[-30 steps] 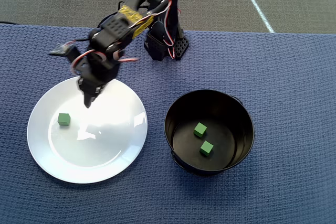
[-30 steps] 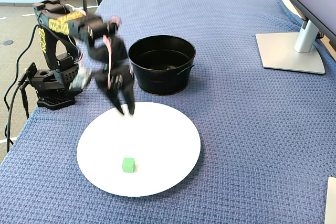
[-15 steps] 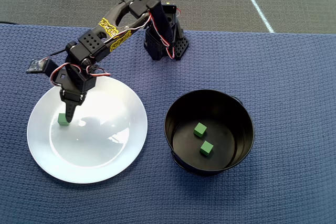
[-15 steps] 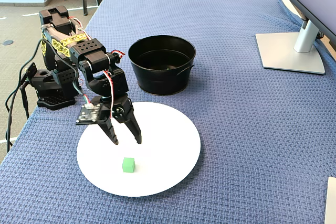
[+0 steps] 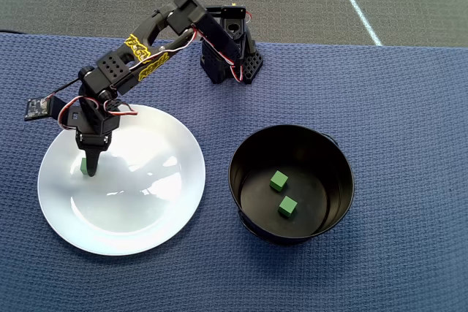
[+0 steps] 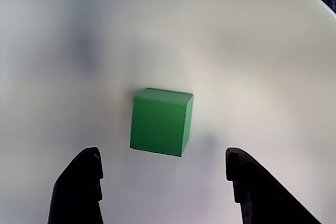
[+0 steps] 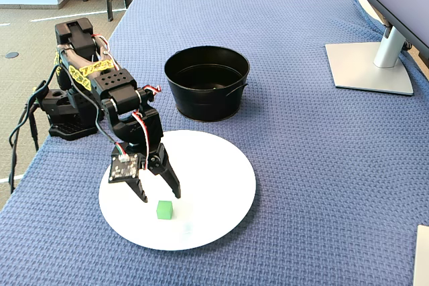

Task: Pick up the green cubes from the white plate and place them in the black recipient

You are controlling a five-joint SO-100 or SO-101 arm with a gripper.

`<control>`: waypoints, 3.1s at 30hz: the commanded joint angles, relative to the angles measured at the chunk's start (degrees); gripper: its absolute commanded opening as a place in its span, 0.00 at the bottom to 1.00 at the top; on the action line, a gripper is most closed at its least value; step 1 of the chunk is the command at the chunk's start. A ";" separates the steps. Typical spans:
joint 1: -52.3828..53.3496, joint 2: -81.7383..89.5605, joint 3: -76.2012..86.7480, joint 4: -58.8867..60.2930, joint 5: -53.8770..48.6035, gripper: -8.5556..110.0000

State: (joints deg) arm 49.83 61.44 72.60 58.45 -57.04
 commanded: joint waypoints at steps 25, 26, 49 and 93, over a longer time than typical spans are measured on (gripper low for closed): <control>0.79 -4.92 -7.29 -2.02 2.29 0.24; 0.79 -5.10 -7.29 -2.11 1.93 0.25; 0.88 10.72 -1.32 -2.99 21.45 0.07; -58.89 76.82 49.31 -3.87 60.38 0.31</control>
State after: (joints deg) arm -10.11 136.49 124.37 54.32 3.69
